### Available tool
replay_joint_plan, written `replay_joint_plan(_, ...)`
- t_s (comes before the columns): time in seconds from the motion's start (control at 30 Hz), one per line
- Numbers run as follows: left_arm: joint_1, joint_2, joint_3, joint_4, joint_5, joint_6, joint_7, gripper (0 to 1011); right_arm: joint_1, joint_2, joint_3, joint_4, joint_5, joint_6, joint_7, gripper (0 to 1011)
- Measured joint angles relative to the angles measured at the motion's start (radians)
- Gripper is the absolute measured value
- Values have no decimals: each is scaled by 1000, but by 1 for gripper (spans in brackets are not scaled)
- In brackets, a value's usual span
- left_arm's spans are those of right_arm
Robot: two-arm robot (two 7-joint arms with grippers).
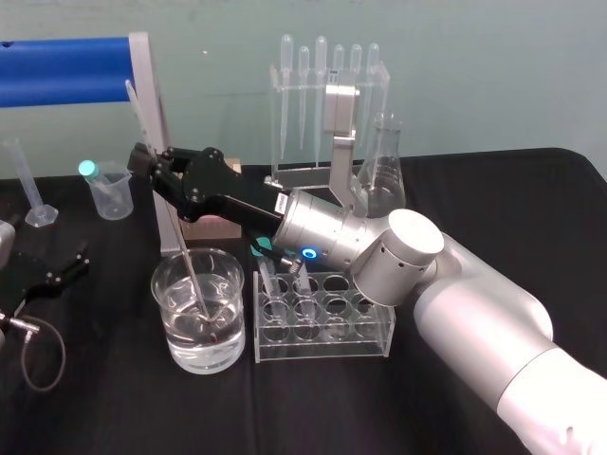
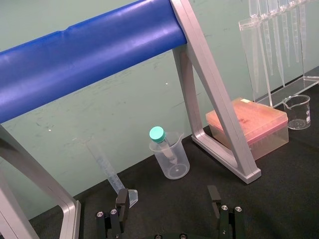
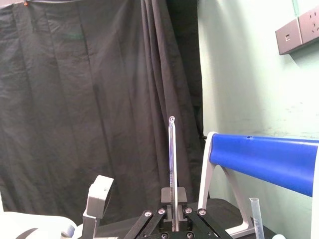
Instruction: Hold the thermometer with one hand and immerse one end into the beaker, then reinsert it into the test tube rack.
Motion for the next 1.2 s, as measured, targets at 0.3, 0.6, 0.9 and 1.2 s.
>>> replay_joint_plan(0.3,0,0,0,0,0,0,0,1008,1,0,1,0,0,-2,0,58)
replay_joint_plan(0.6,0,0,0,0,0,0,0,1008,1,0,1,1,1,-3,0,58)
replay_joint_plan(0.9,0,0,0,0,0,0,0,1008,1,0,1,1,1,-4,0,58)
replay_joint_plan(1.2,0,0,0,0,0,0,0,1008,1,0,1,1,1,-4,0,58)
